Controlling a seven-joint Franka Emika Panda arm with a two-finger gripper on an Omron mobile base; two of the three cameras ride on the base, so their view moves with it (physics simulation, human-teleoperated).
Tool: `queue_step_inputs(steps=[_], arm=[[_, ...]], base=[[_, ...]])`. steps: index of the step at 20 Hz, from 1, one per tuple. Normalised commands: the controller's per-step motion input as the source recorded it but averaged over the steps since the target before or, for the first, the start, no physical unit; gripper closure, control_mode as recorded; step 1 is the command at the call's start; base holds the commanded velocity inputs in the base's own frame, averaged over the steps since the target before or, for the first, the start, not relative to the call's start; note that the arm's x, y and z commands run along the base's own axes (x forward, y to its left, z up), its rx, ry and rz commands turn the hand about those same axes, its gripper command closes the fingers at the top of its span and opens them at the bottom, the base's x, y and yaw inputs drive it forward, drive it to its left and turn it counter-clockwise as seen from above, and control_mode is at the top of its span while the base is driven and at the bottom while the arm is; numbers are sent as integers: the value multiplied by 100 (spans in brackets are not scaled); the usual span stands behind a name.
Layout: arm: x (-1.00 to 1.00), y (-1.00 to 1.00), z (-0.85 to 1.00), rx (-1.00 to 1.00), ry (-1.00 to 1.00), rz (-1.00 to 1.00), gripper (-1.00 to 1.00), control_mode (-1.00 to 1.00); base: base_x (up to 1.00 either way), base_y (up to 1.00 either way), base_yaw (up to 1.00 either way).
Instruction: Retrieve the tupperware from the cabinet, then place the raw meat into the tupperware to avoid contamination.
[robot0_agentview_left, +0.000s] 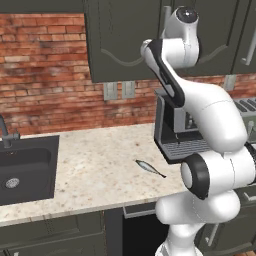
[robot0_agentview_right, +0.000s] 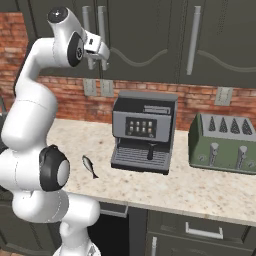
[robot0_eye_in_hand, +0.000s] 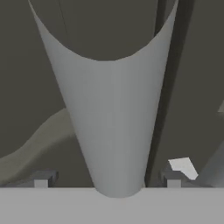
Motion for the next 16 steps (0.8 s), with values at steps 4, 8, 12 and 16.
queue_step_inputs(steps=[4,8,12,16], arm=[[36,0,-9,0,-10,1,100,-100],[34,0,-8,0,-9,1,100,-100],[13,7,-4,0,-2,0,100,-100],[-16,20,4,-4,5,0,100,-100]], base=[[0,0,0],[0,0,0],[0,0,0],[0,0,0]])
